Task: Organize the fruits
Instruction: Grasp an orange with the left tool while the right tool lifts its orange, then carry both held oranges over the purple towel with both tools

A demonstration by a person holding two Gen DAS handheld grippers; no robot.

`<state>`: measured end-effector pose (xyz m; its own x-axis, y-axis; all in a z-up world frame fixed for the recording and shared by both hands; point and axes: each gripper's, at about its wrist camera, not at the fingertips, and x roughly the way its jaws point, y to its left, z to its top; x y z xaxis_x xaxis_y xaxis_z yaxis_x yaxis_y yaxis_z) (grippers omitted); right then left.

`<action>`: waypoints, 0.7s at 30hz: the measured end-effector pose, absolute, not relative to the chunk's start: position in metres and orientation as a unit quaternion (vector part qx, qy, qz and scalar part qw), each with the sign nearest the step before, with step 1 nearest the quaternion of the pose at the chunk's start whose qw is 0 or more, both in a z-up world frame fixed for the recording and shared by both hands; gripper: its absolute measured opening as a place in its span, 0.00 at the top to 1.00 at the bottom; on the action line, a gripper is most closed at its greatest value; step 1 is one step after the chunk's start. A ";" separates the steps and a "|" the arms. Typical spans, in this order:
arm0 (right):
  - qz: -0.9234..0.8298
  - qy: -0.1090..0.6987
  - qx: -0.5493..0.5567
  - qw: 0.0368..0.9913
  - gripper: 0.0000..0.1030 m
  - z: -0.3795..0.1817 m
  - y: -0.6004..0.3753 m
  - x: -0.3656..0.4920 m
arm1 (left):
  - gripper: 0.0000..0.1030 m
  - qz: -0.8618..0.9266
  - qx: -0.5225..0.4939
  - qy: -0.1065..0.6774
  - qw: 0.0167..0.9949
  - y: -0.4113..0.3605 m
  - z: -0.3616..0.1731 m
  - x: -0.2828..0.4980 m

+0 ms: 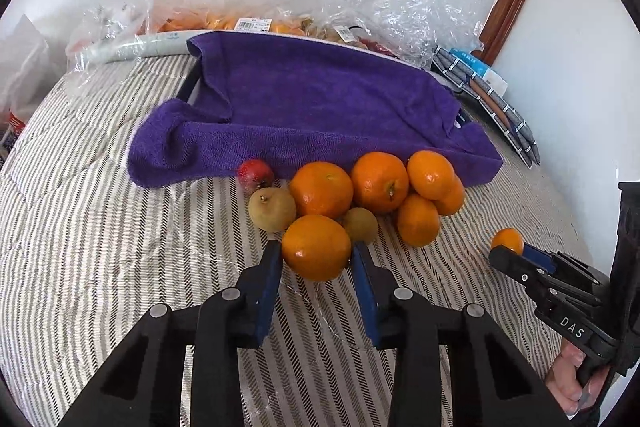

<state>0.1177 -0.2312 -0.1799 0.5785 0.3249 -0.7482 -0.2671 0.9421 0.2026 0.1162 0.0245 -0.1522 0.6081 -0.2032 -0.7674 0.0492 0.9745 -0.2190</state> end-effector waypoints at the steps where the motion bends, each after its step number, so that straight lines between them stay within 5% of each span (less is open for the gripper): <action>1: 0.166 0.427 0.033 0.888 0.68 -0.178 -0.231 0.117 | 0.68 -0.069 -0.087 0.434 0.894 0.025 -0.149 0.114; 21: 0.147 0.388 0.036 0.909 0.68 -0.115 -0.229 0.117 | 0.68 -0.033 -0.106 0.391 0.914 0.049 -0.087 0.108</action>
